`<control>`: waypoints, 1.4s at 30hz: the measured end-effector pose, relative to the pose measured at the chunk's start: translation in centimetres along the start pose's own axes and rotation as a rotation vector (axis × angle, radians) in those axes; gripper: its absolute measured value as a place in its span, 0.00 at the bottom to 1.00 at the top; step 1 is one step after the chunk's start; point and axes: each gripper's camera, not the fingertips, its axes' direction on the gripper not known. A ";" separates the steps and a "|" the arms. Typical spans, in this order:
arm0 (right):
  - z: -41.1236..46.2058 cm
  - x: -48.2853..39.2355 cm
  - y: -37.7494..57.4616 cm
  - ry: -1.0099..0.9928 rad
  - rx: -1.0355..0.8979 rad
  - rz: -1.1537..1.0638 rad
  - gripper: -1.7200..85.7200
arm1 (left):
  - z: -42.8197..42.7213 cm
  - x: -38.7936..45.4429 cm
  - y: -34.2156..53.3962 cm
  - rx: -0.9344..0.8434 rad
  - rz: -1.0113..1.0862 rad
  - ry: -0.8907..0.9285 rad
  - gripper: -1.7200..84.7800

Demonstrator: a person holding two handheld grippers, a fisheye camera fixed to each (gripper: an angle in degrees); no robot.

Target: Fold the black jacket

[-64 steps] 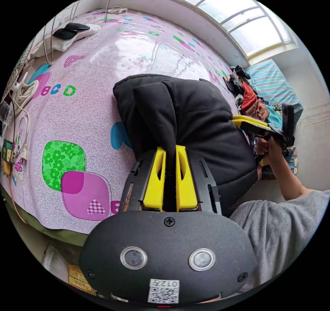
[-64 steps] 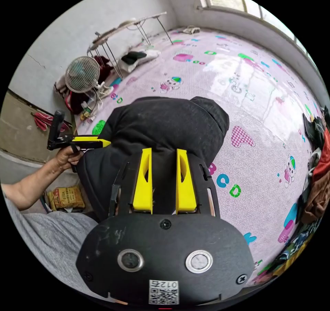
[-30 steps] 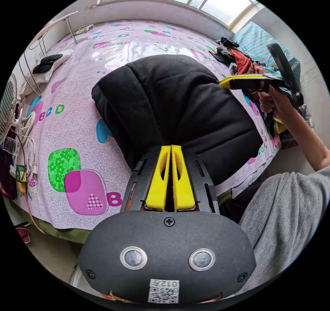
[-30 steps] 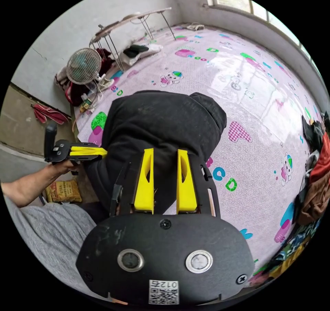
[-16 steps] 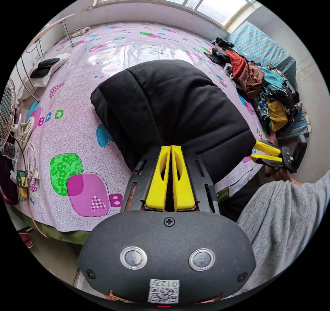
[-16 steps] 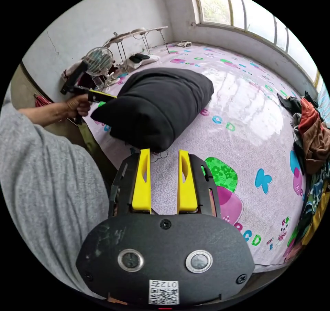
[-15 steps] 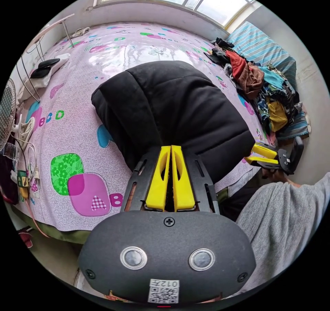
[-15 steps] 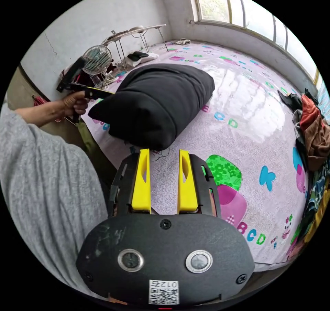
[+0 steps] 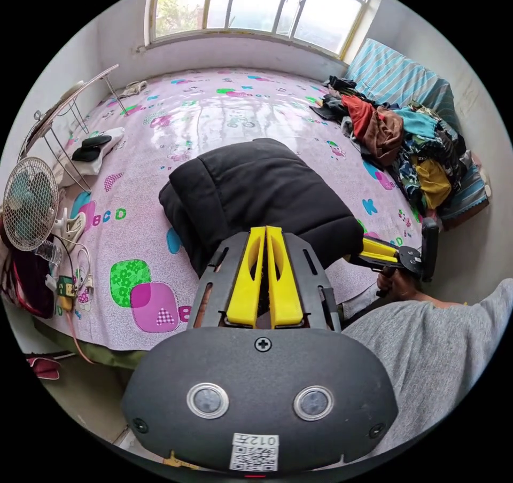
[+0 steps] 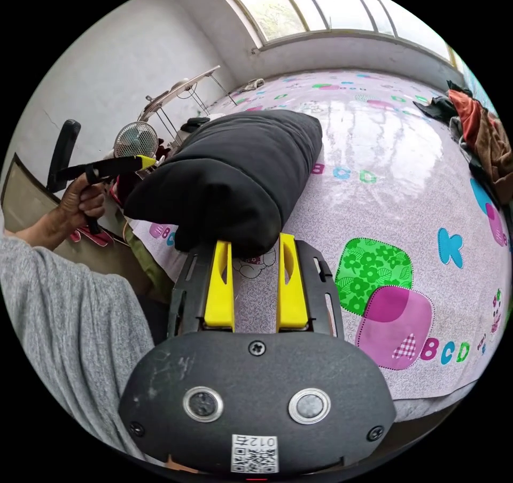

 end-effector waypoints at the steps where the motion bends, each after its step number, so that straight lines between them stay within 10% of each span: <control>1: 0.0 -0.8 -0.6 0.016 -0.002 -0.014 0.16 | 0.3 0.4 0.3 -0.005 0.014 -0.021 0.02; 19: 0.4 -4.5 -10.5 -0.130 -0.105 0.074 0.17 | -3.4 4.7 6.6 -0.039 0.456 -0.284 0.12; 42: 2.2 -13.5 -17.9 0.037 -0.132 -0.025 0.16 | -0.4 2.0 5.1 -0.102 0.280 -0.107 0.14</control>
